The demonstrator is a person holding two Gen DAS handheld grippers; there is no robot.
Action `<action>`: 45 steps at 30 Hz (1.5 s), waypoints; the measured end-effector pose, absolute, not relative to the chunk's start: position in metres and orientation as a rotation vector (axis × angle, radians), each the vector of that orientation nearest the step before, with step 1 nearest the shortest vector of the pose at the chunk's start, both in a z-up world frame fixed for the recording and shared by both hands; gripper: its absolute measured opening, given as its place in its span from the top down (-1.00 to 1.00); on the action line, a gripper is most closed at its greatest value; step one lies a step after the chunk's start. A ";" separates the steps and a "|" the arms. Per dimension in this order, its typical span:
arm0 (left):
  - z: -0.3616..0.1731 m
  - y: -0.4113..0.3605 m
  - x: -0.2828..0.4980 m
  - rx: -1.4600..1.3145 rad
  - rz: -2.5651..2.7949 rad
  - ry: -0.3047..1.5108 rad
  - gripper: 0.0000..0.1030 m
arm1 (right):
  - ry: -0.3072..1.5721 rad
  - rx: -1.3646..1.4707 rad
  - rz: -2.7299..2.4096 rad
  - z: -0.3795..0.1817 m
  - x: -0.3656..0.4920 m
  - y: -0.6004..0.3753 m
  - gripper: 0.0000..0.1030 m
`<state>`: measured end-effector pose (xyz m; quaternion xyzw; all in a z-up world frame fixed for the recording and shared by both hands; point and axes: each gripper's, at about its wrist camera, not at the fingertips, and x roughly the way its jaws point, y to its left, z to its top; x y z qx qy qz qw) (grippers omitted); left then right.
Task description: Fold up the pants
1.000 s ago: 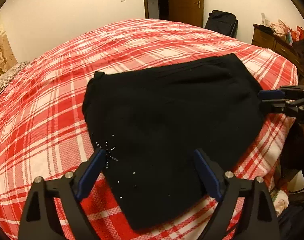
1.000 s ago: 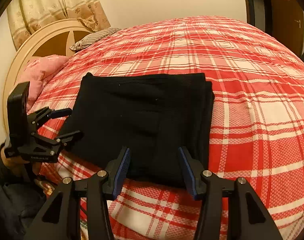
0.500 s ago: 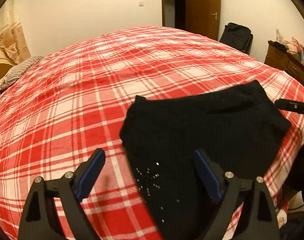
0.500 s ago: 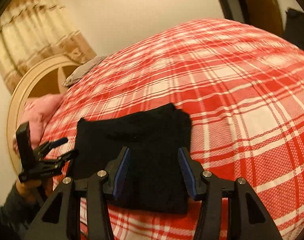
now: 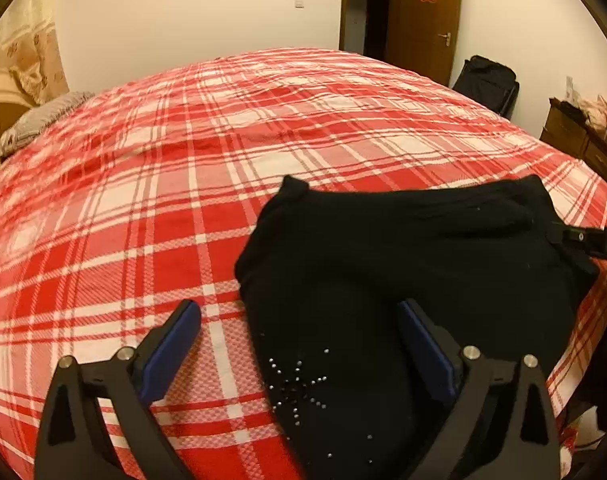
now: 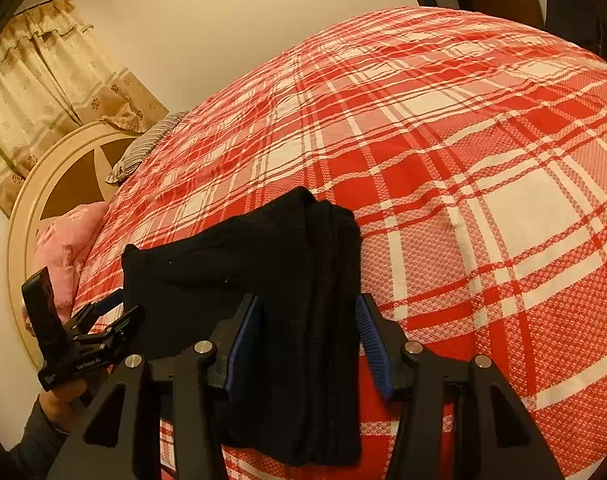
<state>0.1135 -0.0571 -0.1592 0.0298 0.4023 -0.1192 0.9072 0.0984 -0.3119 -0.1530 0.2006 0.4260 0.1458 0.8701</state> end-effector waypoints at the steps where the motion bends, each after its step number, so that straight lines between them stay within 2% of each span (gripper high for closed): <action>1: -0.160 -0.056 0.114 0.047 -0.250 0.834 -0.95 | 0.889 0.422 0.306 -0.153 0.098 -0.312 -0.01; 16: -0.165 -0.057 0.113 0.008 -0.272 0.828 -0.99 | 0.875 0.388 0.325 -0.159 0.101 -0.302 0.00; 19: -0.165 -0.060 0.112 0.011 -0.305 0.818 -0.82 | 0.875 0.367 0.332 -0.160 0.102 -0.298 0.01; 21: -0.164 -0.063 0.111 0.014 -0.330 0.814 -0.69 | 0.874 0.382 0.338 -0.160 0.102 -0.300 0.12; 25: -0.165 -0.060 0.113 -0.007 -0.353 0.822 -0.67 | 0.873 0.445 0.370 -0.162 0.103 -0.308 0.27; 28: -0.164 -0.062 0.111 0.000 -0.367 0.817 -0.55 | 0.866 0.463 0.382 -0.161 0.102 -0.309 0.35; 30: -0.163 -0.063 0.109 -0.004 -0.384 0.815 -0.36 | 0.854 0.453 0.391 -0.157 0.099 -0.306 0.40; 34: -0.160 -0.061 0.107 -0.016 -0.402 0.809 -0.12 | 0.826 0.431 0.413 -0.145 0.093 -0.299 0.41; 39: -0.154 -0.058 0.104 -0.020 -0.421 0.797 0.44 | 0.800 0.404 0.449 -0.126 0.088 -0.291 0.42; 45: -0.147 -0.048 0.101 -0.052 -0.426 0.795 0.57 | 0.762 0.326 0.520 -0.089 0.093 -0.269 0.43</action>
